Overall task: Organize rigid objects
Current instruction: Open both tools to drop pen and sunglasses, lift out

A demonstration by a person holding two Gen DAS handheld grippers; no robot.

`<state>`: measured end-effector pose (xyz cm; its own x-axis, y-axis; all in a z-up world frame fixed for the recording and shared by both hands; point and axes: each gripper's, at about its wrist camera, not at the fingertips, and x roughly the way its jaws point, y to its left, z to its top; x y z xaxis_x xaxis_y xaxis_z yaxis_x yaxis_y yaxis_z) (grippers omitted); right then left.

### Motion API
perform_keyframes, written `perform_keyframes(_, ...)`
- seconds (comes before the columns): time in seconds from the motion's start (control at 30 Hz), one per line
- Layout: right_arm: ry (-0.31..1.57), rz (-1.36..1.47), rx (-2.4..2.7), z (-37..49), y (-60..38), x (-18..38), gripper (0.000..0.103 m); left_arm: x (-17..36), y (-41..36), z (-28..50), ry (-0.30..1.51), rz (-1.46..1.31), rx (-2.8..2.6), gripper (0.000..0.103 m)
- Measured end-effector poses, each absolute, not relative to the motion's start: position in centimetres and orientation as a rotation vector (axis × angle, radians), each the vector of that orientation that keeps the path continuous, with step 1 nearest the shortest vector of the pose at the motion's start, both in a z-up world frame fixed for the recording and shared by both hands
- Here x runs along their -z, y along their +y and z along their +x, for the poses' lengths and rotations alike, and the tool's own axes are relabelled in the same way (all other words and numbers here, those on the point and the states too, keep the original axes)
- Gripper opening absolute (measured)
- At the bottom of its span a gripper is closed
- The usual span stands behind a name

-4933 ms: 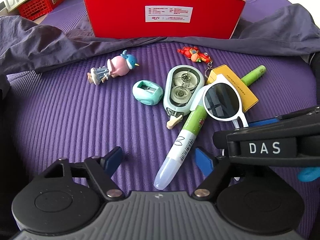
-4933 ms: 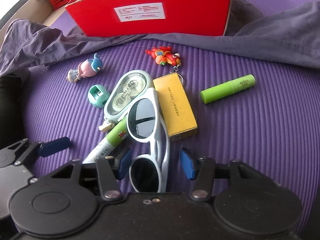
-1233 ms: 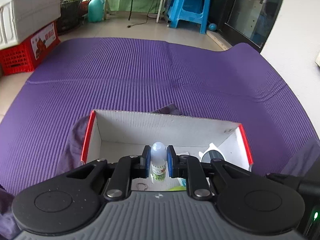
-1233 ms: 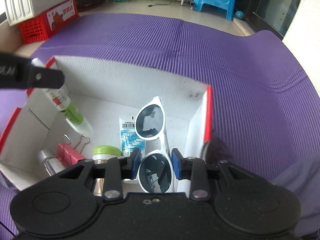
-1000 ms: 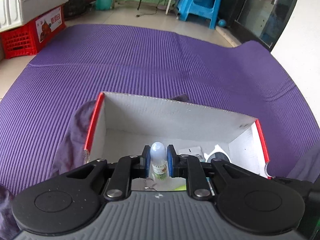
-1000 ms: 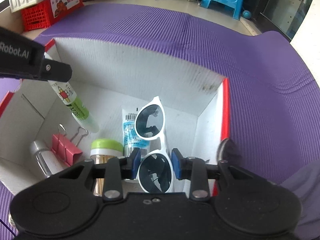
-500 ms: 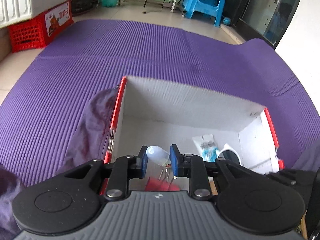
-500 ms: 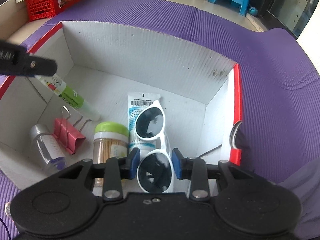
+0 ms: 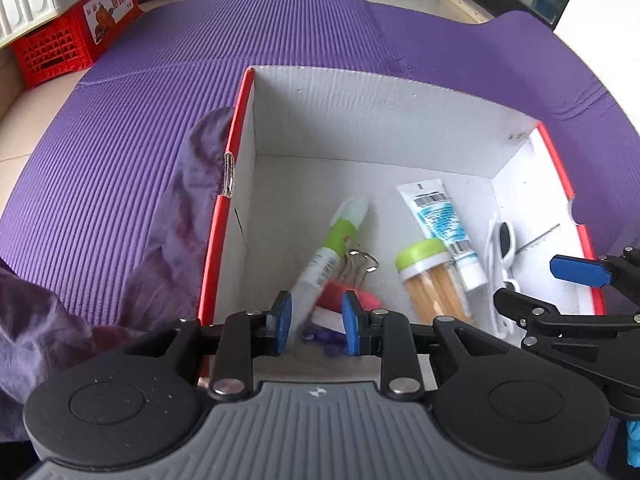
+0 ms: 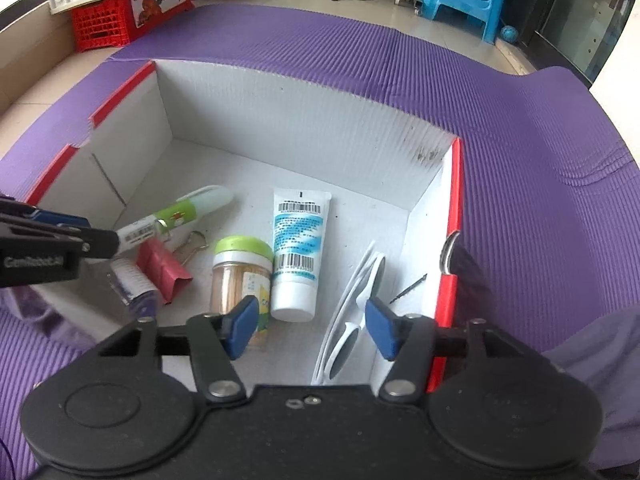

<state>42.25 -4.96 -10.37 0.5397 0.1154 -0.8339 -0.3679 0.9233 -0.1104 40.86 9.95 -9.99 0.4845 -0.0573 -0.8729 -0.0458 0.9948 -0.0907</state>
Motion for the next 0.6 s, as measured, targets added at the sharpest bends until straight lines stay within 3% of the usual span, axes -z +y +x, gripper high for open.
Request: perform_keyframes(0.6, 0.881, -0.254, -0.346, 35.6, -7.0, 4.7, 0.067, 3.5, 8.0, 33.4, 0.927, -0.056, -0.008, 0.027)
